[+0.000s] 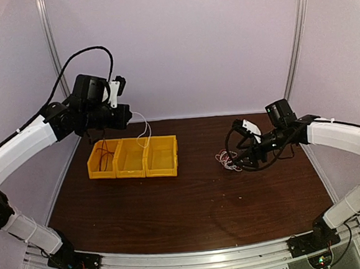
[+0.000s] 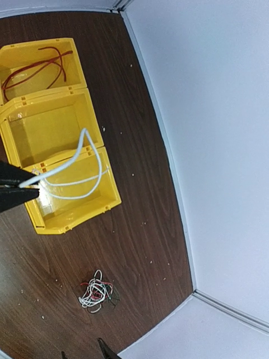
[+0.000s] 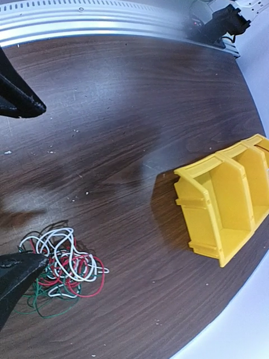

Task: Untangle the cables

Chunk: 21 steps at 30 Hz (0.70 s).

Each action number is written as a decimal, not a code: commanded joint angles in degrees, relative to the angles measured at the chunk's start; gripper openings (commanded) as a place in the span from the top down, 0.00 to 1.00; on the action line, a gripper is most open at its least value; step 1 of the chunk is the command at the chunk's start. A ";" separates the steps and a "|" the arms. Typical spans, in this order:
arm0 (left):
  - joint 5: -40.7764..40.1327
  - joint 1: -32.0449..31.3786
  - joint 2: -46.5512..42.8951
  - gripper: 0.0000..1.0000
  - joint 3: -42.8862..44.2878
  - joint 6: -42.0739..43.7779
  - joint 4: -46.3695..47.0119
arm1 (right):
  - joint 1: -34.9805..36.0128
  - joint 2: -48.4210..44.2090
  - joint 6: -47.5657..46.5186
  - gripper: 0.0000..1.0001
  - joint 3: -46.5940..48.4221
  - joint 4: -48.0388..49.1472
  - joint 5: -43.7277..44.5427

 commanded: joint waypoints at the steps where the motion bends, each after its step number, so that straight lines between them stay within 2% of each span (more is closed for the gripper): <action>1: -0.08 3.69 -0.93 1.00 -1.93 1.20 1.32 | -0.67 -1.36 0.38 0.17 -3.59 4.82 6.96; 7: 1.02 6.85 0.93 1.00 -6.23 0.61 3.67 | -1.17 0.50 0.27 0.18 -3.54 5.05 7.77; 14: 2.78 10.29 4.42 1.00 -14.46 -0.40 11.67 | -1.17 1.78 -0.69 0.18 -4.69 5.37 7.61; 21: 4.36 11.76 11.20 1.00 -15.52 -0.44 18.02 | -1.17 2.29 -1.31 0.18 -5.39 5.74 7.78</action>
